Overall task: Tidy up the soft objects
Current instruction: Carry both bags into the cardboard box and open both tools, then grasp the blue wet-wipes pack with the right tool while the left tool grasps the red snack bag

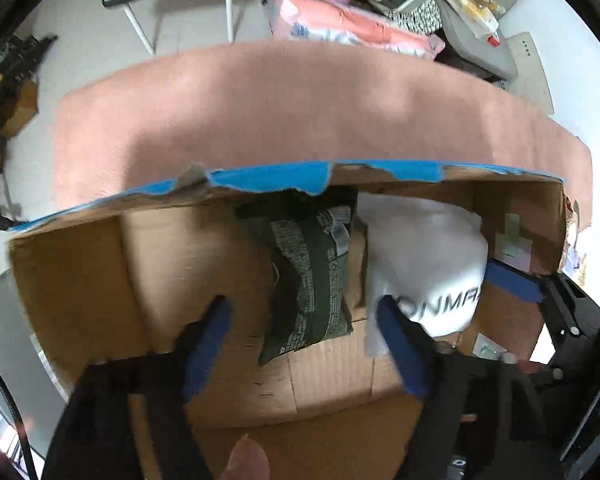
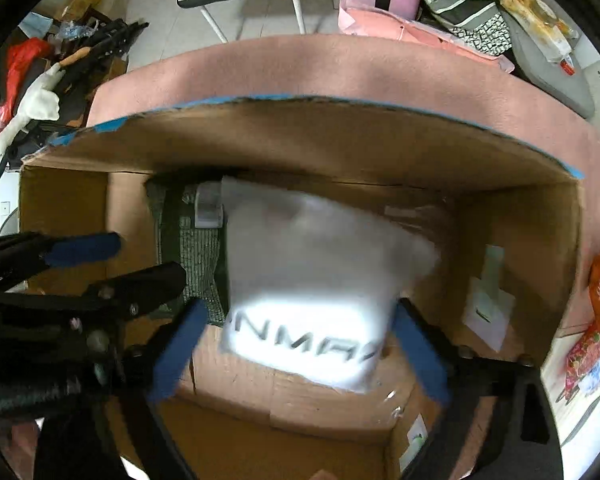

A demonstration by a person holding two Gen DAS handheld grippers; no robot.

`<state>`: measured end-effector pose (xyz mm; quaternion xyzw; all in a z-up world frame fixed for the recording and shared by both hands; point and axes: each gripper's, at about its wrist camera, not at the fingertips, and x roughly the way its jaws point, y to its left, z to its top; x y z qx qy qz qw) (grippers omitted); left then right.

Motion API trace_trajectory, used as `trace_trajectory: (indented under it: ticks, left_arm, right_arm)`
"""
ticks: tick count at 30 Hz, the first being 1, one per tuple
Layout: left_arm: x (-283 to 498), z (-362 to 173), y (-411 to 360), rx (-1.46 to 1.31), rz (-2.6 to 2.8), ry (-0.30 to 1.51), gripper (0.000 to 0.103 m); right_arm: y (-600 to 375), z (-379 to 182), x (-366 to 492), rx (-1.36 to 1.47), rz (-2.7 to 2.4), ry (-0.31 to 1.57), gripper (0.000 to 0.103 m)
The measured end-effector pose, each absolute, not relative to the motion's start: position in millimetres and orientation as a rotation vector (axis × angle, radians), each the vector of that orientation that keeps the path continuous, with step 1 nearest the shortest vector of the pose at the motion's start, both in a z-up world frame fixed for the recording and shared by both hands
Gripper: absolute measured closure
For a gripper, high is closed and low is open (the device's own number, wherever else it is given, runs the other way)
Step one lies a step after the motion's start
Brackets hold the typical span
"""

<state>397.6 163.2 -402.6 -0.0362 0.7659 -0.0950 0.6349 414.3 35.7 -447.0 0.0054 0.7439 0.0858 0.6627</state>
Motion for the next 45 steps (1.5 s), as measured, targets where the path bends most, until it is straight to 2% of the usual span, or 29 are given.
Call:
trace_trajectory:
  ticks: [3, 10, 23, 31, 39, 45]
  left_arm:
    - [385.8, -391.8, 165.7, -0.075, -0.175, 1.718, 0.008]
    - [355.7, -361.0, 176.8, -0.112, -0.113, 1.628, 0.001]
    - [294.9, -309.4, 181.4, -0.118, -0.009, 1.438, 0.001]
    - [268.1, -278.1, 150.1, -0.077, 0.005, 1.378, 0.001]
    - [281.8, -229.5, 22.5, 0.082, -0.118, 1.284, 0.001]
    - [314.4, -277.4, -114.0, 0.162, -0.252, 1.372, 0.001]
  right_arm:
    - [32.8, -436.7, 407.1, 0.034, 0.181, 1.680, 0.000]
    - [20.1, -412.8, 377.4, 0.058, 0.113, 1.635, 0.000]
    - [10.5, -350.0, 302.3, 0.107, 0.110, 1.502, 0.000]
    - [-21.6, -312.8, 264.4, 0.237, 0.159, 1.458, 0.000]
    - [-187.4, -287.9, 245.7, 0.394, -0.035, 1.385, 0.000]
    - [-382.8, -341.4, 243.6, 0.592, -0.335, 1.386, 0.002]
